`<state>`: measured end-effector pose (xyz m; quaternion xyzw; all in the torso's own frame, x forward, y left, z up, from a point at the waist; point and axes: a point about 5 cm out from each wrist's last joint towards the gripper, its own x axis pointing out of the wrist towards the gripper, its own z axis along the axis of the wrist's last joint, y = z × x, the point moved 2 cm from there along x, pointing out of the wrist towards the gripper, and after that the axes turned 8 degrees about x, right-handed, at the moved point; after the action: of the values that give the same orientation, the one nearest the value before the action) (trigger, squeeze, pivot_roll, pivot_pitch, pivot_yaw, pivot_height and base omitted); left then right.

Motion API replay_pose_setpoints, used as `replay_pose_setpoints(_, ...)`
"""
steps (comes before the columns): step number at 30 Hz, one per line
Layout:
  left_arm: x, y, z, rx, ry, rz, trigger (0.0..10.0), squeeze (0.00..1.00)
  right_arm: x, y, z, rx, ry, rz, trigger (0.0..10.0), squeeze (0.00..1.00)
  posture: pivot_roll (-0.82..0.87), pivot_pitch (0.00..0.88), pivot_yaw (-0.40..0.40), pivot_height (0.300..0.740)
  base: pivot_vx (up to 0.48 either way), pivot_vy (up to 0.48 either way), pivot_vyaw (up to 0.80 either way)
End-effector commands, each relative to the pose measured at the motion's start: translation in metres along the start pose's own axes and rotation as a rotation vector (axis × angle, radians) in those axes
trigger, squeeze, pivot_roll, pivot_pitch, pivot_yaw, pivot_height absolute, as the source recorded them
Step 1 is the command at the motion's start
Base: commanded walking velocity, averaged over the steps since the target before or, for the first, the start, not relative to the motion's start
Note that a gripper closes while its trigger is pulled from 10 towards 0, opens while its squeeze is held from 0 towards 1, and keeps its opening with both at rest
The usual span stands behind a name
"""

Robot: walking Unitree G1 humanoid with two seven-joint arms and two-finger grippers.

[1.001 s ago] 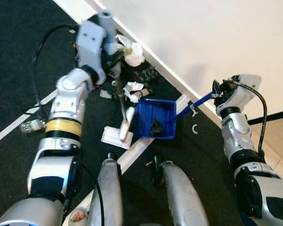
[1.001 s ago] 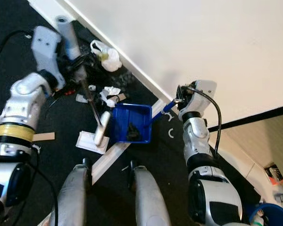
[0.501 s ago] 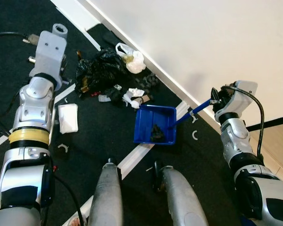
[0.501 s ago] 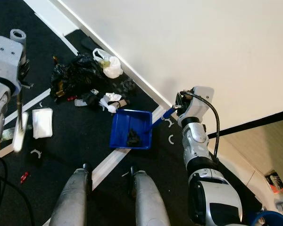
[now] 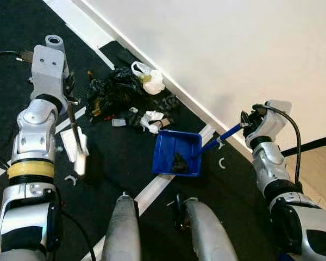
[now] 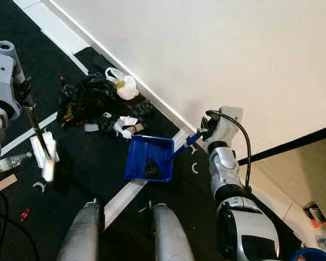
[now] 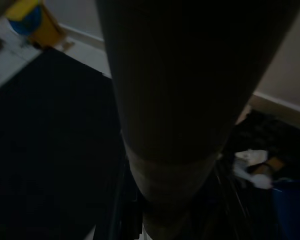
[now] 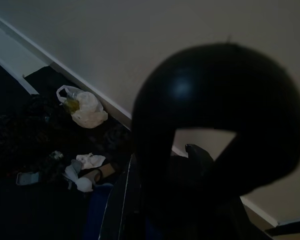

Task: Sweep floor

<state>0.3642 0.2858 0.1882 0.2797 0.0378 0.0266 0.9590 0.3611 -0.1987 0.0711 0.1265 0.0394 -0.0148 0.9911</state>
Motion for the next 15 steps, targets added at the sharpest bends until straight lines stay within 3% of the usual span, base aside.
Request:
replay_pose_setpoints(1, -0.003, 0.003, -0.001, 0.095, -0.007, 0.006, 10.0, 0.0, -0.011, -0.012, -0.019, 0.006, 0.072, -0.035, 10.0, 0.0, 0.13, 0.138, -0.106, 0.74, 0.0, 0.0, 0.0)
replay_pose_setpoints(4, -0.003, 0.003, -0.001, 0.108, -0.009, 0.005, 10.0, 0.0, -0.011, -0.013, -0.019, 0.007, 0.073, -0.037, 10.0, 0.0, 0.13, 0.138, -0.107, 0.74, 0.0, 0.0, 0.0)
replay_pose_setpoints(8, 0.007, 0.008, 0.004, 0.229, -0.035, -0.007, 10.0, 0.0, -0.014, -0.02, -0.02, 0.037, 0.073, -0.065, 10.0, 0.0, 0.1, 0.193, -0.117, 0.74, 0.0, 0.0, 0.0)
replay_pose_setpoints(10, 0.008, 0.008, 0.004, 0.249, -0.037, -0.011, 10.0, 0.0, -0.014, -0.021, -0.02, 0.044, 0.071, -0.069, 10.0, 0.0, 0.1, 0.2, -0.118, 0.74, 0.0, 0.0, 0.0)
replay_pose_setpoints(15, 0.017, 0.004, -0.003, 0.428, -0.036, -0.043, 10.0, 0.0, -0.019, -0.03, -0.019, 0.085, 0.041, -0.098, 10.0, 0.0, 0.04, 0.309, -0.122, 0.74, 0.0, 0.0, 0.0)
